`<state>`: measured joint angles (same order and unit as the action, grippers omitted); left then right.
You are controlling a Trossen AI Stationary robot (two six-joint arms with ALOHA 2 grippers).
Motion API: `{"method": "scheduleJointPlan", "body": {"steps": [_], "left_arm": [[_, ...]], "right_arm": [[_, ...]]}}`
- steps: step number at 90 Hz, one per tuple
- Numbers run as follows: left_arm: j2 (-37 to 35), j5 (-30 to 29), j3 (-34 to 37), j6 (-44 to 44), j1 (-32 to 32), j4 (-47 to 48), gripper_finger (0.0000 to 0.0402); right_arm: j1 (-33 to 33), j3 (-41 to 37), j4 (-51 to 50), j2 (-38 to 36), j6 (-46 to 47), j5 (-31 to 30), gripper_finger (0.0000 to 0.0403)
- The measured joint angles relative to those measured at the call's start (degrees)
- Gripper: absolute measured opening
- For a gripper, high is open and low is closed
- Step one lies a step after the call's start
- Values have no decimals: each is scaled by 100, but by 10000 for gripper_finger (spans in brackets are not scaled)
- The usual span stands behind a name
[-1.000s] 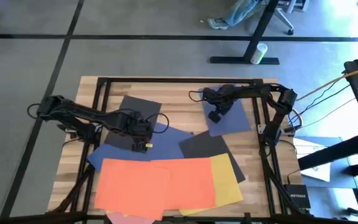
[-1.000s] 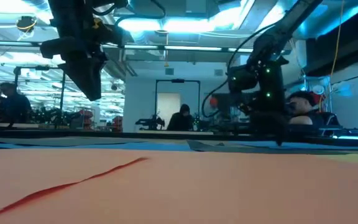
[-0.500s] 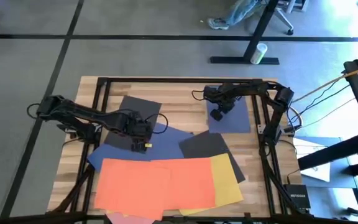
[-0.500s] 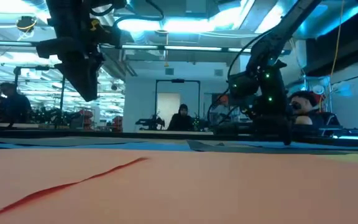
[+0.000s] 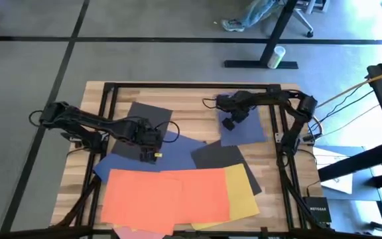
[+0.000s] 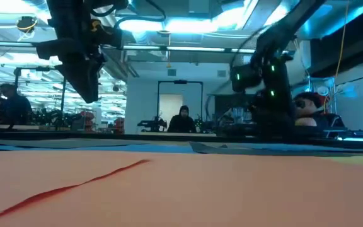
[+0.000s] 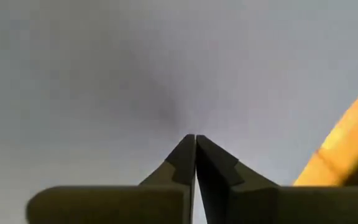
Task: Organize paper
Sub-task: Move the blue paper to the top right of the table
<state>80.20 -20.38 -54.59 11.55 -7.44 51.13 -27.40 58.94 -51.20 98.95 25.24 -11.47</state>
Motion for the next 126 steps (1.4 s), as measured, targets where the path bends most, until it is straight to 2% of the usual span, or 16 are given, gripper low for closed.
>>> {"method": "scheduleJointPlan", "body": {"steps": [10,21,32,44,56,72,89,102,126], "left_arm": [[0,-64,-2,0,31,2,129],[-22,-81,-4,46,103,9,129],[-24,-81,-4,122,120,-49,129],[-26,-81,-4,131,115,-269,129],[-28,-81,-4,155,105,-277,129],[-28,-83,-4,155,79,-214,129],[-28,-81,-4,155,68,-216,129],[-28,-81,-4,156,31,-217,129],[-28,-83,-4,207,21,-294,129]], "right_arm": [[286,162,374,-453,12,30,26],[409,283,275,-700,-89,-115,68],[408,132,444,-672,-151,225,95],[421,-180,930,-240,-115,432,63],[409,-297,1365,204,18,7,8],[180,-276,1480,501,638,-288,2],[-146,-282,770,524,1150,-460,0],[-148,-295,346,536,1158,-707,0],[-269,-304,332,536,899,-904,0]]}}
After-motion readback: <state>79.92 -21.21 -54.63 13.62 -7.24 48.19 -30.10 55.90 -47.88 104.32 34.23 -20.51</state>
